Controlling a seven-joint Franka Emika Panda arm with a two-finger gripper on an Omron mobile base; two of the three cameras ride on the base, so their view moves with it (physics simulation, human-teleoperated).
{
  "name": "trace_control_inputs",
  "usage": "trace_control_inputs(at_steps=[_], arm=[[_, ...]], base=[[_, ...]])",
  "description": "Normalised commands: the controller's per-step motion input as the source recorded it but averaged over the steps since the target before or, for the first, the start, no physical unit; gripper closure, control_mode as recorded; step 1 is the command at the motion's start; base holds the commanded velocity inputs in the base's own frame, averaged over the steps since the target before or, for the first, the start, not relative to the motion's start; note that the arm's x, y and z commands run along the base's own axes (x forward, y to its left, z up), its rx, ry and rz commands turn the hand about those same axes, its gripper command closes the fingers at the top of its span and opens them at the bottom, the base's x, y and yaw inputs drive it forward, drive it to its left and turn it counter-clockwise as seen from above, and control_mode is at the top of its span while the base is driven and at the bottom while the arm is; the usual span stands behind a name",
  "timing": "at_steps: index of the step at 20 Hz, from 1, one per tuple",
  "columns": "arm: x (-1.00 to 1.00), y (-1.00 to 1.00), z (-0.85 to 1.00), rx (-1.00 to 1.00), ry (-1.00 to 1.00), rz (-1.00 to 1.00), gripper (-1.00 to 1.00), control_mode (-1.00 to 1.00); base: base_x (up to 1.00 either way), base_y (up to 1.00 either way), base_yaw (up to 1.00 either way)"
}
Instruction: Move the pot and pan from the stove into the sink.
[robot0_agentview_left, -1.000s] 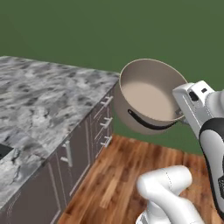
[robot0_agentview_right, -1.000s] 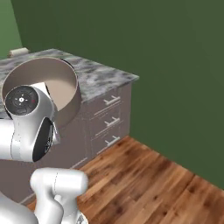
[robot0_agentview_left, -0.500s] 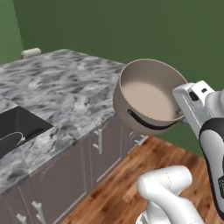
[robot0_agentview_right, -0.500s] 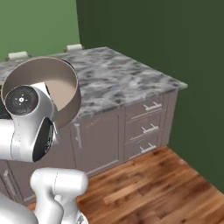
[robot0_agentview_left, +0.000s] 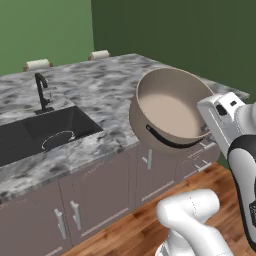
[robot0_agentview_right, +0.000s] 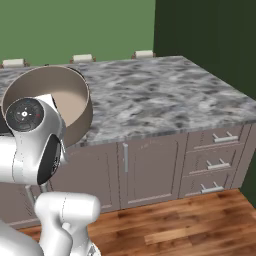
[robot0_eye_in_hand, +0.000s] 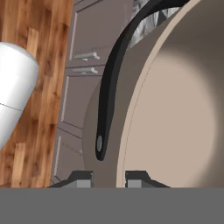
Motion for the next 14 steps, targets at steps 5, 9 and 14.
trace_control_inputs(at_steps=[5,9,14], arm=[[0.0,0.0,0.0,0.0,0.0,0.0,1.0,1.0],[0.0,0.0,0.0,0.0,0.0,0.0,1.0,1.0],[0.0,0.0,0.0,0.0,0.0,0.0,1.0,1.0]], base=[[-0.02,0.0,0.49],[0.0,0.0,0.47],[0.0,-0.01,0.14]])
